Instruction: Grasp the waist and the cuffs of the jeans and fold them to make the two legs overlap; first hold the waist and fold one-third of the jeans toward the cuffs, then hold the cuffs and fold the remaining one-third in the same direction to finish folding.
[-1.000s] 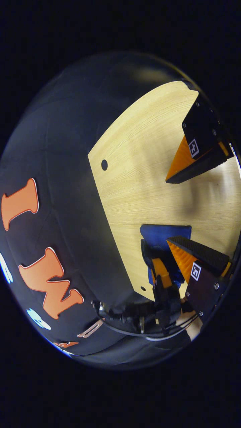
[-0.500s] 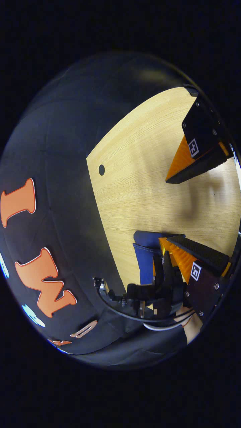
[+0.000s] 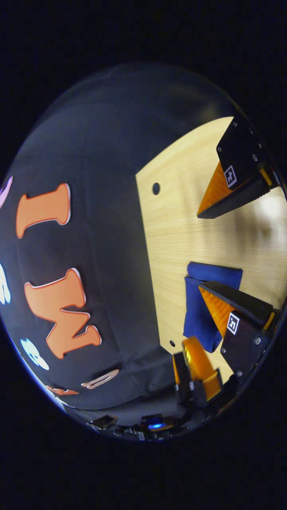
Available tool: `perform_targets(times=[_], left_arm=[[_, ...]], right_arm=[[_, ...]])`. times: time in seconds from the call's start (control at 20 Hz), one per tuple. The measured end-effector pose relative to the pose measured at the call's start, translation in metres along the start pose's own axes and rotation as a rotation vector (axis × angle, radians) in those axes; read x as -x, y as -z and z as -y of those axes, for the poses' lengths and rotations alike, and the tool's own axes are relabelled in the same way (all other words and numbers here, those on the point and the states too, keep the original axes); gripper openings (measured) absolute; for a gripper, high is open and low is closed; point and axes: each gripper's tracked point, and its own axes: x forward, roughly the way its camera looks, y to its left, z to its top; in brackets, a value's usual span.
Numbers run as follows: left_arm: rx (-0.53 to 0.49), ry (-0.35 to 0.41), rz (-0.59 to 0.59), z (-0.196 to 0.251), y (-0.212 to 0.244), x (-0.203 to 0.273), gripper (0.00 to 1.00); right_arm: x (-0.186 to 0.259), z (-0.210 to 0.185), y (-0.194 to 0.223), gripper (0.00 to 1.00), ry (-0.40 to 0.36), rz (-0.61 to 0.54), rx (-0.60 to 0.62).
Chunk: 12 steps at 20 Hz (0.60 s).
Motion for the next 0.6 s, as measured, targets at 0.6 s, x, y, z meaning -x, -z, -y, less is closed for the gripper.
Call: perform_targets(times=[0.6], left_arm=[[0.076, -0.389, 0.391, -0.186, -0.092, 0.172, 0.97]], right_arm=[[0.048, -0.064, -0.106, 0.97, 0.034, 0.319, 0.127]])
